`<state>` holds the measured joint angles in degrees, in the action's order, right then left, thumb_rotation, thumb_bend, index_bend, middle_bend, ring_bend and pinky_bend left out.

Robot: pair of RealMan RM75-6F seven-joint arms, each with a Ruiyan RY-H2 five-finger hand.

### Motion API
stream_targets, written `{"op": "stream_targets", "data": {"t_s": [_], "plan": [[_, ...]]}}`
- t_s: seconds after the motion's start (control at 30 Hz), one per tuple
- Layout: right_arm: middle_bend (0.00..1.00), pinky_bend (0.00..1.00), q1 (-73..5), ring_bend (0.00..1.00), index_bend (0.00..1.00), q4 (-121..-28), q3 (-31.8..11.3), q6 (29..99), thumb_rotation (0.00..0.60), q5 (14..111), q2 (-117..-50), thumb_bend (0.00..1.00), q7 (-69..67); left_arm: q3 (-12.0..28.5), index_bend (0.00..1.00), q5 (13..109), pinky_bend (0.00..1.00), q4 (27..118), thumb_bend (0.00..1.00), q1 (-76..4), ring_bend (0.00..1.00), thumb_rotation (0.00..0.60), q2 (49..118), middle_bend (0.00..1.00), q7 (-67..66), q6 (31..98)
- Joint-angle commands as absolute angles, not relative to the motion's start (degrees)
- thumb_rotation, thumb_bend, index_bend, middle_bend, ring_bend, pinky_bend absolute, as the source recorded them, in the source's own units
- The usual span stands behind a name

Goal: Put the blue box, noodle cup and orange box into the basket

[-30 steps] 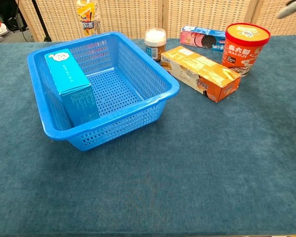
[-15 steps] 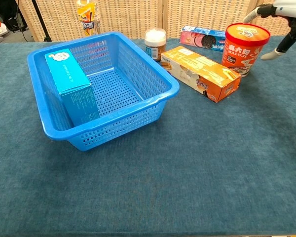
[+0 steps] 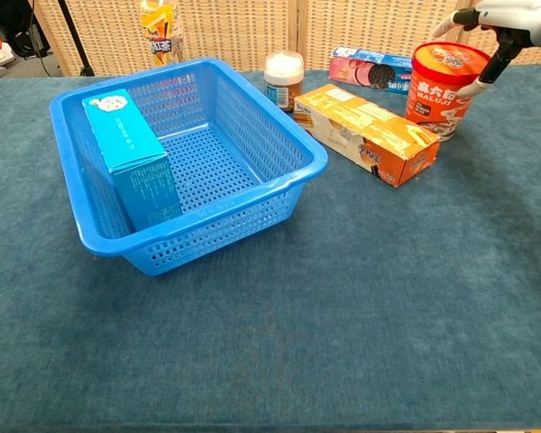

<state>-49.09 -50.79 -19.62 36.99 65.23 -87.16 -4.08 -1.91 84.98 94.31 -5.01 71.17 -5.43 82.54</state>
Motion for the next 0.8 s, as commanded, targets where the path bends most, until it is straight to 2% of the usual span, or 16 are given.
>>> {"op": "stream_targets", "data": {"t_s": [0.03,0.17,0.8], "plan": [[0.0,0.0,-50.3,0.0,0.08,-48.4,-19.1,36.1,0.6,66.7,-88.0,0.25,-6.1,-1.9,0.08,85.0,0.13,94.3,0.29,-5.0,0.0,0.6,71.3,0.0,-5.6,82.4],[0.0,0.0,-51.4,0.0,0.04,-46.3,-18.7,35.2,0.6,67.7,-88.6,0.25,-8.3,-2.0,0.08,85.3,0.13,94.4,0.29,-5.0,0.0,0.6,71.4,0.0,-5.8,82.2],[0.0,0.0,-56.0,0.0,0.04,-32.9,-15.6,29.6,0.6,71.2,-94.4,0.25,-14.6,-2.8,0.08,86.5,0.13,94.6,0.3,-5.2,0.0,0.6,72.1,0.0,-6.8,80.7]]}}
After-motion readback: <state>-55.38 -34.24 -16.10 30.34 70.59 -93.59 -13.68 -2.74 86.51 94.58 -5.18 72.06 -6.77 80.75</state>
